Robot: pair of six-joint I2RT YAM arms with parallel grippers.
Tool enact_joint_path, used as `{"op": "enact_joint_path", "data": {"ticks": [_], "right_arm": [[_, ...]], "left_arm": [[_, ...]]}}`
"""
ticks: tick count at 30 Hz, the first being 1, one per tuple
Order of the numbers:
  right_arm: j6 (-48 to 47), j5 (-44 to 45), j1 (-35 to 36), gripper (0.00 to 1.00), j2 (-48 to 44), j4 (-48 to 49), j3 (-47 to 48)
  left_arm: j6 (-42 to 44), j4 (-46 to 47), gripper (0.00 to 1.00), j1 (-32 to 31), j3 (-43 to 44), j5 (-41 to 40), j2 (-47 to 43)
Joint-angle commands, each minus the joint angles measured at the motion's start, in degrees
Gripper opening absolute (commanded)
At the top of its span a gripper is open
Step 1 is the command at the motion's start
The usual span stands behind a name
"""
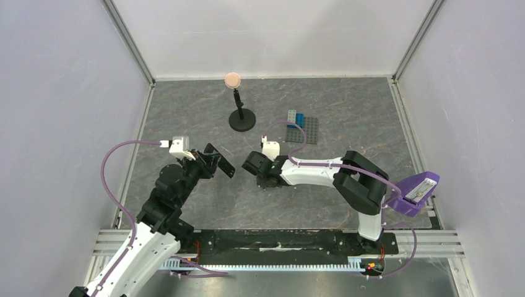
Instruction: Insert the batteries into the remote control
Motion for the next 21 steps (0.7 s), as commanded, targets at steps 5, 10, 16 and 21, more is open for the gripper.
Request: {"op": "enact_joint_path", "data": {"ticks": [5,10,16,21], "right_arm": [[-8.0,1.6,0.4,0.01,-8.5,6.9,-5.5],[-13.5,3.3,0.5,0.0,-17.5,11.5,-8.4],[-23.5,2.9,0.4,0.0,-31.8,21.9,-14.2],[-31.0,-2.3,0.4,0.01,-44.1,32.3,-19.8]], "left_arm": [[-1.4,2.1,0.02,-0.5,0.2,0.4,1.0],[-2.1,1.3,0.02,-0.4,3.3,4.4,5.5],[-6.5,6.4,0.02,-0.4,5.9,17.9,12.2],[-11.1,13.5,0.02,-0.4,8.3,26.9,17.1]]}}
